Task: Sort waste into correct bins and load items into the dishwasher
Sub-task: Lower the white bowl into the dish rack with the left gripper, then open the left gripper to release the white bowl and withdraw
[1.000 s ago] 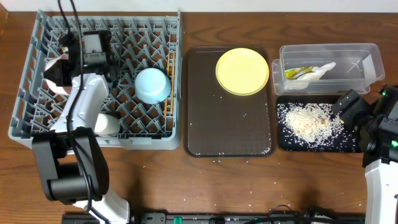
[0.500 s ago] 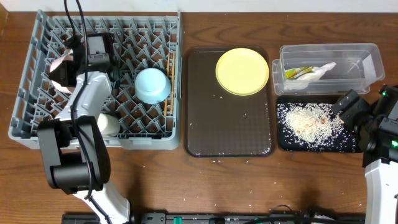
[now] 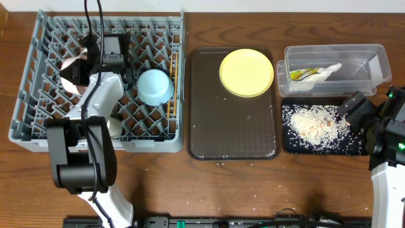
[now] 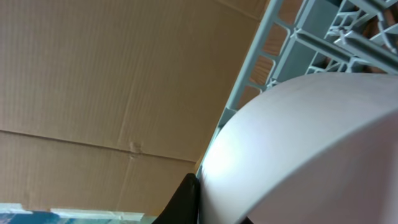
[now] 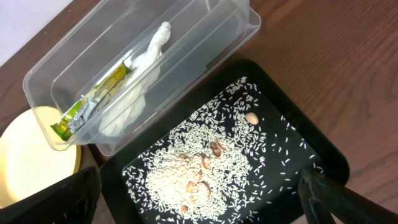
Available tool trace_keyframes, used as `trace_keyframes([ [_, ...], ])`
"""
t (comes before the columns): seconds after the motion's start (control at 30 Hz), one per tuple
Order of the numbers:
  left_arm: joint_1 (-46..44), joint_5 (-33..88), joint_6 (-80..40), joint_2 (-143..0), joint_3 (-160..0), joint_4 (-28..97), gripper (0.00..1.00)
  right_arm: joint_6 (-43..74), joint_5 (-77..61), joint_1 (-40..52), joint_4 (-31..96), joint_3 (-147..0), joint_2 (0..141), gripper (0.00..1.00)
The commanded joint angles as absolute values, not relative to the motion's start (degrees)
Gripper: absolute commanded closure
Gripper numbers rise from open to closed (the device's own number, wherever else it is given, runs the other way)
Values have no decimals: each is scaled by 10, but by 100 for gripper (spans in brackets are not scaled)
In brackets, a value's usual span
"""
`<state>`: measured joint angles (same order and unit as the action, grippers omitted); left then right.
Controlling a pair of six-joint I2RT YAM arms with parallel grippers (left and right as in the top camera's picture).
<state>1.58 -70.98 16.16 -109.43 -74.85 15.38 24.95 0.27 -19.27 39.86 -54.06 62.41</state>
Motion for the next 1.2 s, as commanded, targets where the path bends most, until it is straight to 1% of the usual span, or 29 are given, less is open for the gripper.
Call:
trace_keyframes([
  [0.0,-4,-726,163,-1101,-752,156,89,246,11,-196,399,-547,623,1],
  [0.07,-18,-722,163,-1101,-752,155,83,246,11,-196,399,-547,623,1],
  [0.1,-25,-713,163,-1101,-752,155,78,246,11,-196,399,-547,623,1],
  [0.3,-70,-694,162,-1101,-752,162,74,246,11,-196,399,-547,623,1],
  [0.37,-79,-681,159,-1100,-752,162,65,246,11,-196,399,-547,623,1],
  [0.43,-88,-671,156,-1100,-752,166,59,246,11,-196,399,-547,623,1],
  [0.53,-112,-656,143,-1099,-752,173,54,246,11,-196,399,-547,623,1],
  [0.6,-126,-643,143,-1096,-752,175,54,246,11,-196,399,-547,623,1],
  [0.63,-131,-642,143,-1093,-752,175,55,246,11,-196,399,-547,623,1],
  [0.7,-139,-634,118,-1082,-752,179,67,246,11,-196,399,-547,623,1],
  [0.73,-142,-625,94,-1072,-752,189,75,246,11,-196,399,-547,623,1],
  [0.77,-142,-592,69,-1055,-752,210,81,246,11,-196,399,-547,623,1],
  [0.8,-139,-532,36,-1033,-753,239,91,246,11,-196,399,-547,623,1],
  [0.83,-125,-436,-8,-995,-752,276,92,246,11,-196,399,-547,623,1],
  [0.93,-83,-298,-52,-932,-752,313,92,246,11,-196,399,-547,623,1],
  [1.0,-36,-201,-52,-889,-753,317,92,246,11,-196,399,-547,623,1],
  [1.03,-18,-172,-52,-878,-752,316,92,246,11,-196,399,-547,623,1],
  [1.17,121,41,-50,-856,-752,311,92,246,11,-196,399,-547,623,1],
])
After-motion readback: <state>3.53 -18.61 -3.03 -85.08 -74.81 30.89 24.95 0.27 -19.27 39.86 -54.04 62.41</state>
